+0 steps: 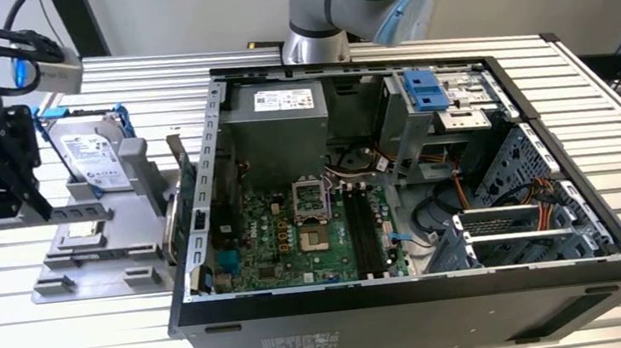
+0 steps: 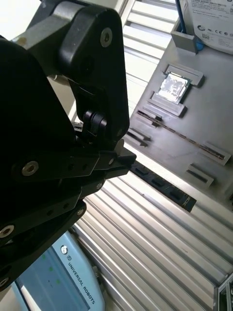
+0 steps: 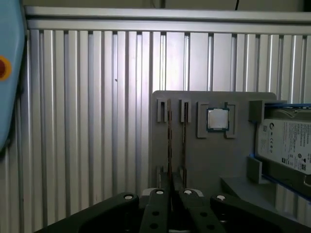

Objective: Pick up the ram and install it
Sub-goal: 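Pick up the ram and move it above insertion slot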

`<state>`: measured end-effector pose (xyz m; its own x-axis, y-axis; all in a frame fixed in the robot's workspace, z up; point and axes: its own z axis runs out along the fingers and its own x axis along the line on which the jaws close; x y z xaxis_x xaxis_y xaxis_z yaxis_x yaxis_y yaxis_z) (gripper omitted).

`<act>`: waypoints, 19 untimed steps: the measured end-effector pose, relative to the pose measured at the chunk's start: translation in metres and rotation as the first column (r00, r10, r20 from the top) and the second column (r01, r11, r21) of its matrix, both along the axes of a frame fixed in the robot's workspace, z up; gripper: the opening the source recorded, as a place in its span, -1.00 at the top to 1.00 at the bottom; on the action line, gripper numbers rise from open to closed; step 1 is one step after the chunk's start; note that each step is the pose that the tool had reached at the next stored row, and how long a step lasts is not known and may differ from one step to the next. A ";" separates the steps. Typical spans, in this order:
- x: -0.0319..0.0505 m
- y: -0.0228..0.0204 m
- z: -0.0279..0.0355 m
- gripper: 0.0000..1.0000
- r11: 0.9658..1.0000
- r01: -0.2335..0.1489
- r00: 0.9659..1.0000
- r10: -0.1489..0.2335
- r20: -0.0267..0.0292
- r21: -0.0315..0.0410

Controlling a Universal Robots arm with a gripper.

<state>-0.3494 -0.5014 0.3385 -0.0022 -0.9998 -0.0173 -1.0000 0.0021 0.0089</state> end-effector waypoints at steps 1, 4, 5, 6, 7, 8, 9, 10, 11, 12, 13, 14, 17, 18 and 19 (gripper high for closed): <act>0.0000 0.0000 0.0005 1.00 1.000 0.000 1.000 0.000 0.000 0.000; 0.0000 0.0000 0.0022 1.00 1.000 0.000 1.000 0.000 0.000 0.000; 0.0000 0.0000 0.0027 1.00 1.000 0.000 1.000 0.000 0.000 0.000; 0.0000 0.0000 0.0033 1.00 1.000 0.000 1.000 0.000 0.000 0.000; 0.0000 0.0000 0.0040 1.00 1.000 0.000 1.000 0.000 0.000 0.000; 0.0000 0.0000 0.0046 1.00 1.000 0.000 1.000 0.000 0.000 0.000; 0.0000 0.0000 0.0054 1.00 1.000 0.000 1.000 0.000 0.000 0.000; 0.0000 0.0000 0.0064 1.00 1.000 0.000 1.000 0.000 0.000 0.000; 0.0000 0.0000 0.0077 1.00 1.000 0.000 1.000 0.000 0.000 0.000; 0.0000 0.0000 0.0092 1.00 1.000 0.000 1.000 0.000 0.000 0.000; 0.0000 0.0000 0.0109 1.00 1.000 0.000 1.000 0.000 0.000 0.000; 0.0000 0.0000 0.0124 1.00 1.000 0.000 1.000 0.000 0.000 0.000; 0.0000 0.0000 0.0156 1.00 1.000 0.000 1.000 0.000 0.000 0.000; 0.0000 0.0000 0.0167 1.00 1.000 0.000 1.000 0.000 0.000 0.000; 0.0000 0.0000 0.0176 1.00 1.000 0.000 1.000 0.000 0.000 0.000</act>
